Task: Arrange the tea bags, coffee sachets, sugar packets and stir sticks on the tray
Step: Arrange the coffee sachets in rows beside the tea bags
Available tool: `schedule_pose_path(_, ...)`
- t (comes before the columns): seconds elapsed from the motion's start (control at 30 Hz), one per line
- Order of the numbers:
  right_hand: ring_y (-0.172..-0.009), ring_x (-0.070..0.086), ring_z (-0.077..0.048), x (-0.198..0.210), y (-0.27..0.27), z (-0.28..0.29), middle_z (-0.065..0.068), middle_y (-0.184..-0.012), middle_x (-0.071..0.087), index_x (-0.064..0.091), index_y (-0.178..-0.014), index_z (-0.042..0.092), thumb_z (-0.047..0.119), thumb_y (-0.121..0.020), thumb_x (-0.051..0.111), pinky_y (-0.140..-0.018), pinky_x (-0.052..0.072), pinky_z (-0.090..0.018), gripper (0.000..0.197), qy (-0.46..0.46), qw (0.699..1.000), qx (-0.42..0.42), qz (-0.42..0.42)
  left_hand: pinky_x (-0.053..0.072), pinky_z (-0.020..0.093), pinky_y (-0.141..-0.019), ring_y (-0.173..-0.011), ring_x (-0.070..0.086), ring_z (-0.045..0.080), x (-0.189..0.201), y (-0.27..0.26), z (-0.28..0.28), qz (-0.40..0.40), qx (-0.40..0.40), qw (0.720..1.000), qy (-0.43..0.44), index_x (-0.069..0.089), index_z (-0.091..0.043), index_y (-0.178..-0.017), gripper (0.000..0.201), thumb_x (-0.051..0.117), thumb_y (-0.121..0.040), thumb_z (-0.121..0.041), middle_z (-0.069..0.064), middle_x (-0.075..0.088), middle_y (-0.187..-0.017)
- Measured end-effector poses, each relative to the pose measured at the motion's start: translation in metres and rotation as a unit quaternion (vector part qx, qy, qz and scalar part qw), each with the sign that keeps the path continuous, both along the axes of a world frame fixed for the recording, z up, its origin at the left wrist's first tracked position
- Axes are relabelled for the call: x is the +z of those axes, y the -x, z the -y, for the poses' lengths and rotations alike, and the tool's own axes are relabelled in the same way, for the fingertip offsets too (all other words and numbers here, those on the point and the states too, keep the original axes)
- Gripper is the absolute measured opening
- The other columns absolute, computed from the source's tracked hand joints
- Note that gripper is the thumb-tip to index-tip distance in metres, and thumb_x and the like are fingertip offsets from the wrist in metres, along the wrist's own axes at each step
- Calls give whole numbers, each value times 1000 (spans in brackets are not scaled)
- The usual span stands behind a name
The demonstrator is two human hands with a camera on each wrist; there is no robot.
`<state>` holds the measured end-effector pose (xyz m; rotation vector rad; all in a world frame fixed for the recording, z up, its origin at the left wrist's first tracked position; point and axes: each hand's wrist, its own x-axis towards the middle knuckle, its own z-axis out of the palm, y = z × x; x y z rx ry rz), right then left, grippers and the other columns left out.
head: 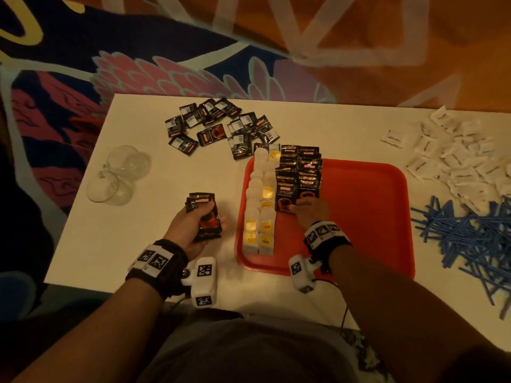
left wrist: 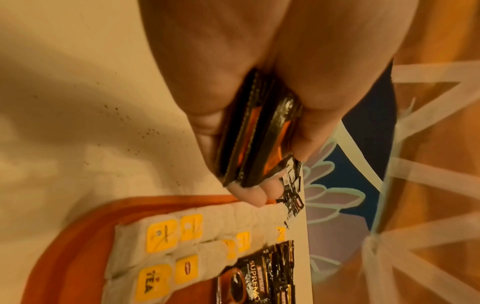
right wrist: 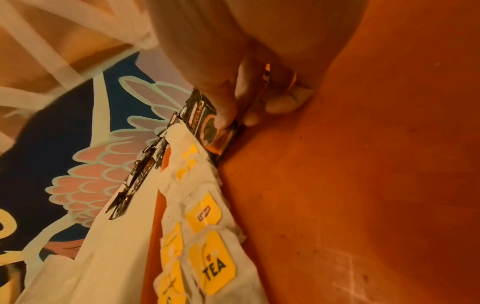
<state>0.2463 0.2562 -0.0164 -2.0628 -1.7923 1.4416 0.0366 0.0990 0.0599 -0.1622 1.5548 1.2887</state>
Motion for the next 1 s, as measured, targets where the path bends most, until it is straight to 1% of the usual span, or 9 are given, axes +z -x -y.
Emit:
schedule_pose_path(0.1,-100,60,-14,-6,6,-2,3,-115,67,72,-101,19,34,-84,73,-86,48,-28,23,-10,1000,-8,24,62,37,-65,-73,72,24,-3,7,9,-3,-2,1000,8,55,1,-130,37,61,-97,-16,13,71,-82)
schedule_pose_path(0.27,-90,57,-11,-8,10,-4,5,-107,67,71,-94,21,43,-86,70,-75,37,-24,23,-27,997,24,75,59,40,-71,-78,71,26,-11,15,17,1,11,1000,15,52,3,-135,45,63,-96,-17,14,70,-89)
schedule_pose_path(0.37,-91,60,-13,-11,11,-4,4,-107,68,71,-94,20,42,-85,71,-63,36,-20,23,-23,997,12,76,59,40,-70,-79,70,26,-12,15,16,5,9,1000,15,52,3,-135,45,62,-96,-17,14,69,-90)
schedule_pose_path(0.43,-85,56,-10,-11,11,-3,5,-105,67,71,-96,20,40,-85,71,-51,27,-17,23,-19,997,4,76,59,39,-69,-78,70,26,-13,15,15,4,7,1000,15,52,3,-135,44,62,-96,-16,14,68,-91)
schedule_pose_path(0.5,-80,51,-7,-12,11,-3,5,-103,66,70,-99,19,39,-86,71,-49,23,-15,24,-14,997,-2,76,59,39,-69,-79,70,26,-14,14,14,4,5,1000,15,51,3,-135,45,62,-96,-16,15,69,-90)
schedule_pose_path(0.67,-80,49,-8,-13,9,-3,4,-106,67,69,-99,20,41,-87,70,-47,24,-16,23,-5,996,-1,84,59,40,-70,-81,70,26,-16,13,12,4,1,1000,14,52,0,-135,43,63,-96,-15,14,68,-94)
schedule_pose_path(0.87,-92,57,-14,-7,9,-2,1,-113,67,69,-99,20,41,-88,69,-51,29,-18,23,4,997,-3,82,56,45,-83,-74,70,25,-18,11,10,-10,-10,1000,13,56,-5,-132,40,64,-95,-16,13,68,-95)
schedule_pose_path(0.93,-91,56,-13,-3,8,-1,1,-113,67,69,-99,20,41,-88,69,-51,29,-18,24,3,997,-2,81,56,45,-81,-71,71,24,-17,10,9,-18,-23,1000,11,57,-6,-130,41,67,-93,-17,11,70,-94)
schedule_pose_path(1.0,-95,59,-15,-2,7,-1,0,-113,67,69,-98,20,41,-86,70,-59,37,-20,25,-1,997,-12,76,56,42,-74,-75,71,24,-16,9,7,-28,-40,999,10,58,-7,-129,40,69,-91,-18,10,71,-93)
